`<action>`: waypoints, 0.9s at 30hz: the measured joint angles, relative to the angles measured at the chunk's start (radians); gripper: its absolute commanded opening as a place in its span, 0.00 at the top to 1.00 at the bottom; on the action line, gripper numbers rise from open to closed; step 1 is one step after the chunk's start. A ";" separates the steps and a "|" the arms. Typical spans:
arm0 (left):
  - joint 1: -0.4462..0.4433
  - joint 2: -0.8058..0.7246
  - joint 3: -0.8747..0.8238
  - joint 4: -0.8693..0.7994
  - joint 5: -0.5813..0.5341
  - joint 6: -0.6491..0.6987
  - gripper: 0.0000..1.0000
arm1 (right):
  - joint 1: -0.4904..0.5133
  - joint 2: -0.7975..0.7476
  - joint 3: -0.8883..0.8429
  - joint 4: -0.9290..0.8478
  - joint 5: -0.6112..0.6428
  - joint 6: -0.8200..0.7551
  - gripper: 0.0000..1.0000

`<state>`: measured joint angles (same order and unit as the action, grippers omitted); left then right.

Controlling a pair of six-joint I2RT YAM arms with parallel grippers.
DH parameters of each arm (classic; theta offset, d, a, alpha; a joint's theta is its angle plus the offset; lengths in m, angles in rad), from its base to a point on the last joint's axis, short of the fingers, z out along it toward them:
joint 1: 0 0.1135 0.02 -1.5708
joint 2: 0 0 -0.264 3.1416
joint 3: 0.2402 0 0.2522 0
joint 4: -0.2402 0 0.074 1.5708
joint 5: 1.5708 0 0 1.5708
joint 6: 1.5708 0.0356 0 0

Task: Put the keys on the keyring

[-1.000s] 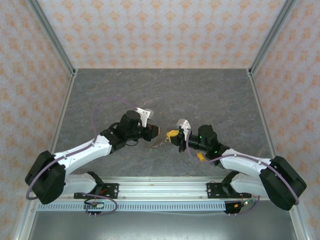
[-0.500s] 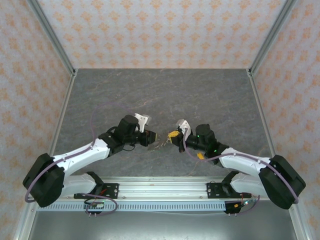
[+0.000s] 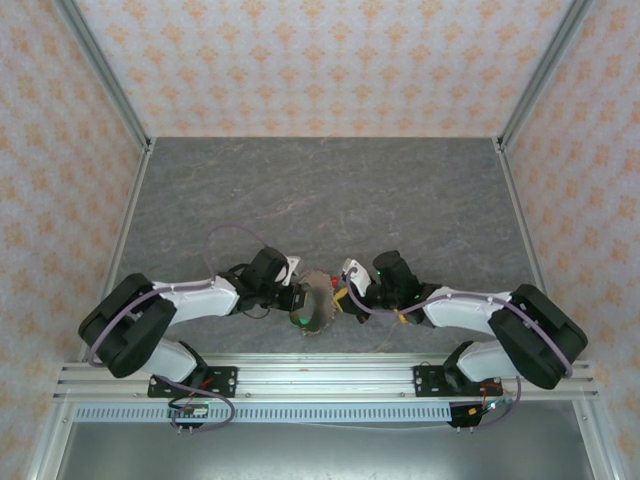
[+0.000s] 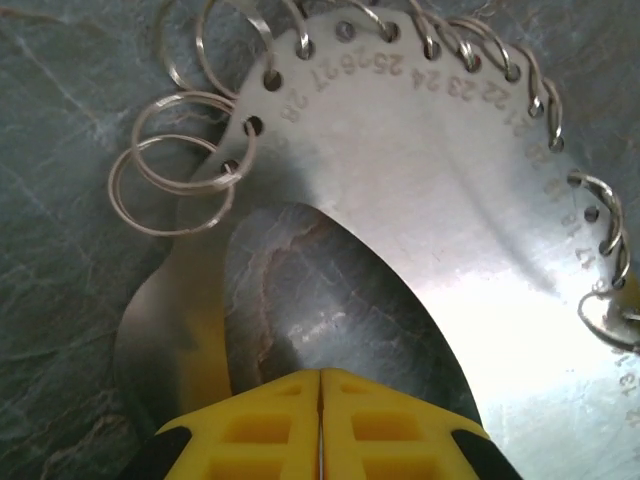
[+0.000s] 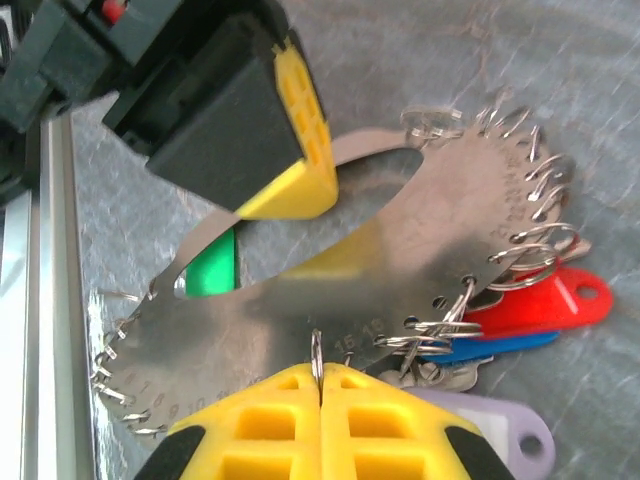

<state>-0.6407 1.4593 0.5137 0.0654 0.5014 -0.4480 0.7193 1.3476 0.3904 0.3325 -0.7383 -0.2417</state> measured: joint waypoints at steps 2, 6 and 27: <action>0.000 0.015 0.003 0.021 0.001 0.000 0.95 | -0.003 0.015 0.000 -0.012 -0.003 -0.016 1.00; 0.000 0.044 0.008 0.065 -0.002 0.000 0.96 | -0.002 0.032 0.004 -0.036 -0.011 -0.061 1.00; -0.015 0.057 0.011 0.094 -0.027 0.000 0.97 | 0.074 0.056 0.099 -0.243 0.066 -0.140 1.00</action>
<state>-0.6556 1.5166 0.5247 0.1593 0.4740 -0.4484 0.7937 1.4033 0.4896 0.0895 -0.6720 -0.3820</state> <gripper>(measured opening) 0.046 0.040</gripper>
